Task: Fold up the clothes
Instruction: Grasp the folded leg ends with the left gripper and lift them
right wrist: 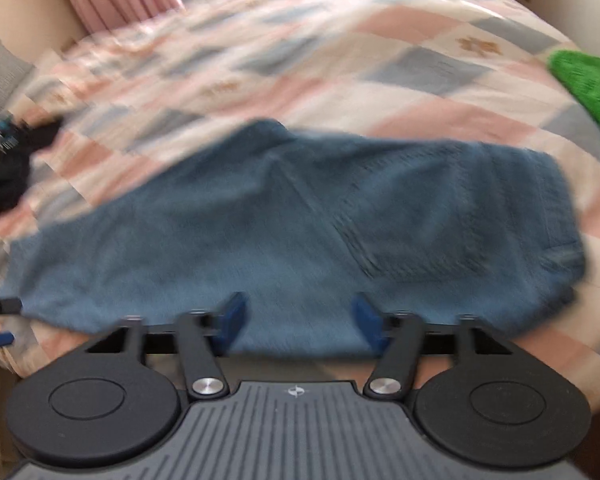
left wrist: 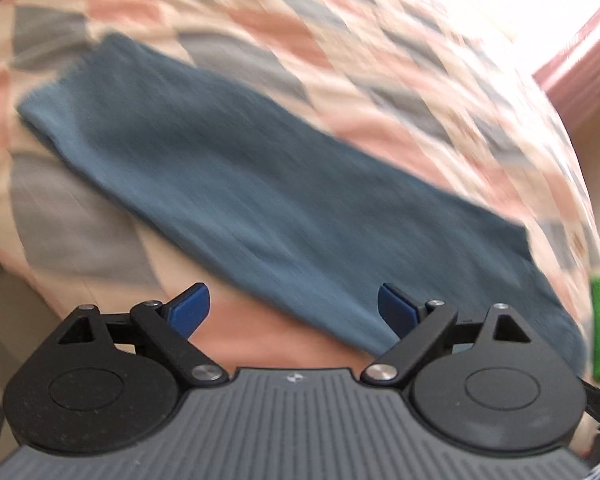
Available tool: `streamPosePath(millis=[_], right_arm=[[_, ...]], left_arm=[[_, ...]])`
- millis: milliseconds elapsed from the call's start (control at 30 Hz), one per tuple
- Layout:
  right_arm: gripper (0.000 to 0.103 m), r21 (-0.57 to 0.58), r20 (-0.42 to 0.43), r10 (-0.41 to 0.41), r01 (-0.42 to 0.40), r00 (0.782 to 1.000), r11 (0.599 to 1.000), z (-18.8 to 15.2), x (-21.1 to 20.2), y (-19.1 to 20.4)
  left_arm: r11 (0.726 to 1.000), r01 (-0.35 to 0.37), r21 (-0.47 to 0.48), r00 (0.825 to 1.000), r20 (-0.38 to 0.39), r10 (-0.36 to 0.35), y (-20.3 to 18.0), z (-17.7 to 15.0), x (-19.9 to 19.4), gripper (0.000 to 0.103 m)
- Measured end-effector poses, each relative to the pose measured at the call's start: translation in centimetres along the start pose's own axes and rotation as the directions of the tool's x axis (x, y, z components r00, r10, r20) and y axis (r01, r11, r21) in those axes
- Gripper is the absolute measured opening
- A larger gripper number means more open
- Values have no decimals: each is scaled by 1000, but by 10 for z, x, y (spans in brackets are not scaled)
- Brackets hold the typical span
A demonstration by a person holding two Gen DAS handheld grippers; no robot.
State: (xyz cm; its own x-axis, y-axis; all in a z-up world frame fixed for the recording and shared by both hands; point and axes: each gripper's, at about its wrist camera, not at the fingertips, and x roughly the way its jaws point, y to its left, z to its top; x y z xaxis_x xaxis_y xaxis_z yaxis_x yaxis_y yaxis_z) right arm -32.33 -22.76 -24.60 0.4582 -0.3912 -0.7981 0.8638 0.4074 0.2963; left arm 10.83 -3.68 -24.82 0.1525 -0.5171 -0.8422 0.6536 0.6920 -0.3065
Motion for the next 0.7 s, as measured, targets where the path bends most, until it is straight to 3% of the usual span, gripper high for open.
streamPosePath(millis=[100,167,233,367,433,467,500,567,633,700], right_arm=[[71,-54,72,54,-50,996,997,-11,30,-4],[71,-98,123,82,-70,989,993,-22,47,-5],[70,-155,181,97,-69,979,986,-36,57,-2],[63,-226,294,90,-22,952,974,-71,62,9],[50,-203,337,64,6,939,979,-89,57,13],[44,-175,357,48,17,933,984,-97,50,13],[32,-146,376,31,27,926,989,-104,44,14],[28,-112,395,21,26,918,993,-119,21,21],[28,-80,413,12,23,911,997,-134,-2,27],[28,-47,430,3,19,903,999,-149,-26,34]], left_arm=[[999,-41,-5,997,65,41,39,9,19,87],[998,-66,15,993,103,64,55,10,25,78],[998,-30,51,984,178,20,65,9,22,76],[991,30,129,937,343,-73,82,8,17,72],[995,22,95,928,368,-56,101,14,25,31],[998,36,60,933,356,-55,114,18,31,23],[999,36,14,939,342,-39,128,23,37,14],[998,33,-44,946,322,-17,156,32,51,13],[997,1,-82,943,333,26,181,35,63,3],[984,83,-156,944,330,-27,209,38,66,3]])
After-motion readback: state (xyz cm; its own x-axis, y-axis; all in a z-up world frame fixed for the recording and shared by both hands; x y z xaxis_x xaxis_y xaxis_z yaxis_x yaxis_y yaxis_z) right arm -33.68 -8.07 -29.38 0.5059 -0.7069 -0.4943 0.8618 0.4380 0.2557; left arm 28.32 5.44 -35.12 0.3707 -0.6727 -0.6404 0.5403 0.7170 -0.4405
